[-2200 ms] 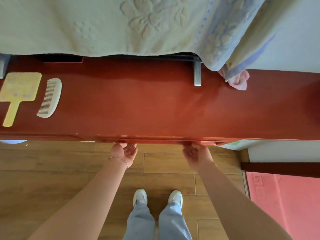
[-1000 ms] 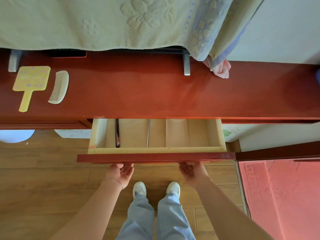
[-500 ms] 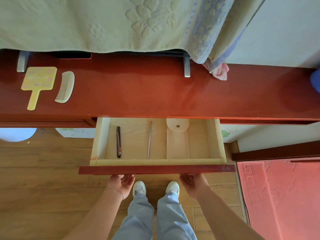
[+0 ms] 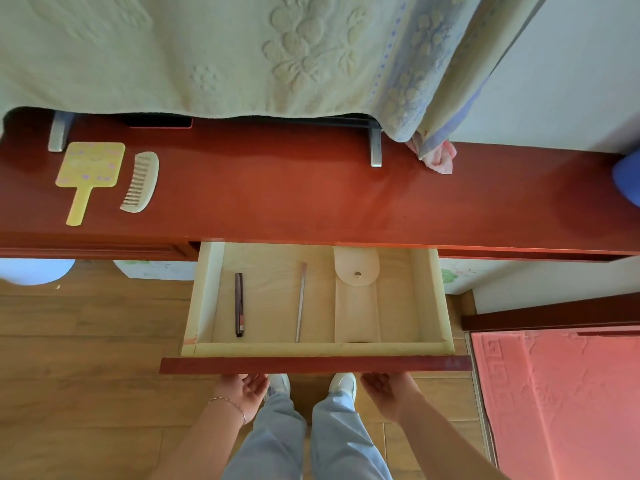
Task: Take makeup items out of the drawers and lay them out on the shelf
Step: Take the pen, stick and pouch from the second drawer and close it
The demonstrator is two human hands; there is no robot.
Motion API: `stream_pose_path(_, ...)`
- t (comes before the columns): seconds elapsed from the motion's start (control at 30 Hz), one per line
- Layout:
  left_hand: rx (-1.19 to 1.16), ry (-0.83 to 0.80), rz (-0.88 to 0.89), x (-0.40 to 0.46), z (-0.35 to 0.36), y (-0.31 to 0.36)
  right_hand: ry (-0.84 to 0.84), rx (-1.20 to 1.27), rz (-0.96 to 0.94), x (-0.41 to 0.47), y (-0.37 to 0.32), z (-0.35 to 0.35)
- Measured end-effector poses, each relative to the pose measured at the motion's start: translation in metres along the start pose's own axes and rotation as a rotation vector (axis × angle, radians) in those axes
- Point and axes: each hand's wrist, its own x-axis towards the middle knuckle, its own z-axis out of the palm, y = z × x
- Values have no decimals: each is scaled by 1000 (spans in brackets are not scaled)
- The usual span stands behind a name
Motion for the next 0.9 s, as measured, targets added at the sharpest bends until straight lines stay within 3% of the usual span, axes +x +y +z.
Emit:
stream_pose_path(0.17, -24, 9, 2, -2, -4, 0, -17, -56, 10, 2, 4, -8)
stream_pose_path(0.23, 70, -7, -14, -2, -5, 0, 22, -193, 17, 6, 7, -10)
stream_pose_path(0.33, 355, -44, 17, -5, -4, -1, 81, -731, -75, 1, 14, -3)
stream_pose_path(0.43, 832, -30, 98, -9, -2, -9, -79, -1522, -256, -22, 17, 14)
stream_pose_path(0.53, 1502, -112, 398, -14, -6, -13, -238, -1944, -486, -50, 23, 34)
stream_pose_path(0.63, 1825, -325, 632, -30, -5, -16, -337, -2098, -649, -69, 30, 43)
stream_pose_path(0.7, 1909, -423, 728, -42, -2, -17, -404, -2153, -769, -83, 31, 49)
stream_pose_path(0.9, 2035, -487, 1018, -72, 9, -1, -513, -2105, -1185, -105, 12, 59)
